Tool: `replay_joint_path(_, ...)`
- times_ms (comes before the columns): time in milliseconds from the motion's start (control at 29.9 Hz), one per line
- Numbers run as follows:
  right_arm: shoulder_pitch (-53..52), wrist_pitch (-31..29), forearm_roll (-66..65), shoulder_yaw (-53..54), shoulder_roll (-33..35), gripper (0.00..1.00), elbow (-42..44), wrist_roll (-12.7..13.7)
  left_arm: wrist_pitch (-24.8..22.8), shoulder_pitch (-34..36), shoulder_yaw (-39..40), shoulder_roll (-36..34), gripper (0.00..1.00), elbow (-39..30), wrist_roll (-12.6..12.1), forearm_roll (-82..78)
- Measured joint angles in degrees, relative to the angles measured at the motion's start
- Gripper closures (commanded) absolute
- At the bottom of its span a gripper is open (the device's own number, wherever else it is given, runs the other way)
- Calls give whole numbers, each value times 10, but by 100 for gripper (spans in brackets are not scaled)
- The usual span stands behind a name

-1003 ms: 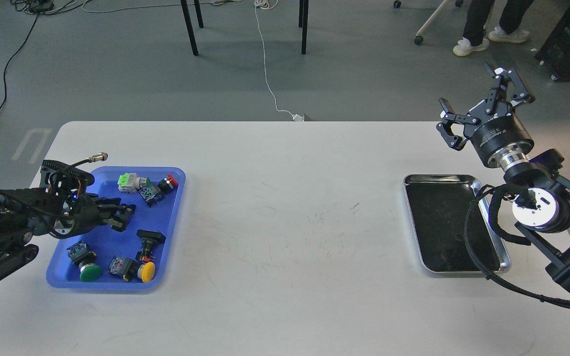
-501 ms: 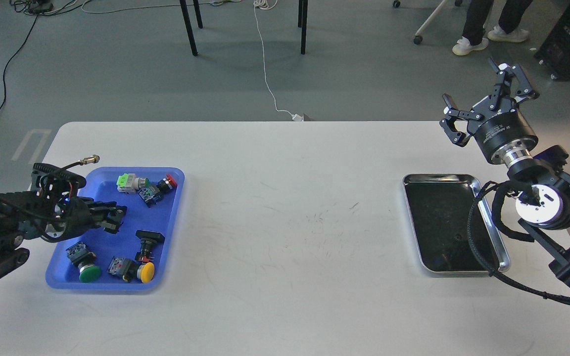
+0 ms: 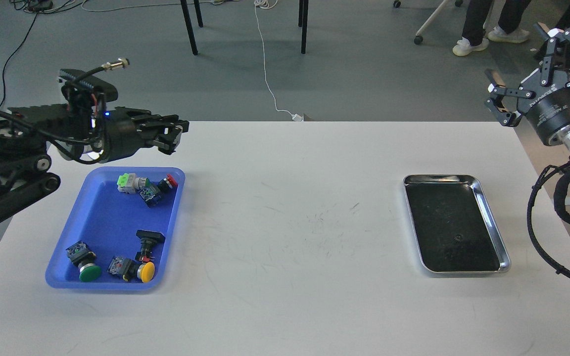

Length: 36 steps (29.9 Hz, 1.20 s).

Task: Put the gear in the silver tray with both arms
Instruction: 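Carry the second black gear to the table middle and release it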

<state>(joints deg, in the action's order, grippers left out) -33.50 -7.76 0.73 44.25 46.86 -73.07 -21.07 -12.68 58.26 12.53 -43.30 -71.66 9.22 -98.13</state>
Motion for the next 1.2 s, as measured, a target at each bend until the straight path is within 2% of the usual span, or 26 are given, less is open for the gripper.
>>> replay_joint_path(201, 8, 0, -4, -2, 58, 2, -36, 1, 0, 19, -4, 174, 86, 53, -39, -6)
replay_joint_path(301, 8, 4, -9, -3, 63, 2, -36, 1, 0, 20, -13, 255, 86, 81, -42, -6)
replay_joint_path(602, -1, 11, -12, -2, 57, 2, -33, 2, 4, -8, -79, 405, 86, 148, -43, -41)
replay_joint_path(735, -6, 20, -12, -2, 49, 2, -32, 2, 4, -31, -89, 431, 85, 170, -42, -54)
replay_joint_path(1070, -11, 27, -14, -4, 19, 2, -29, 2, 6, -49, -92, 433, 78, 209, -43, -59)
replay_joint_path(1136, -11, 27, -20, -5, 16, 2, -25, 3, 6, -54, -92, 433, 73, 209, -43, -59)
replay_joint_path(1203, -15, 27, -28, -5, 13, 2, -21, 6, 6, -57, -92, 433, 62, 210, -43, -60)
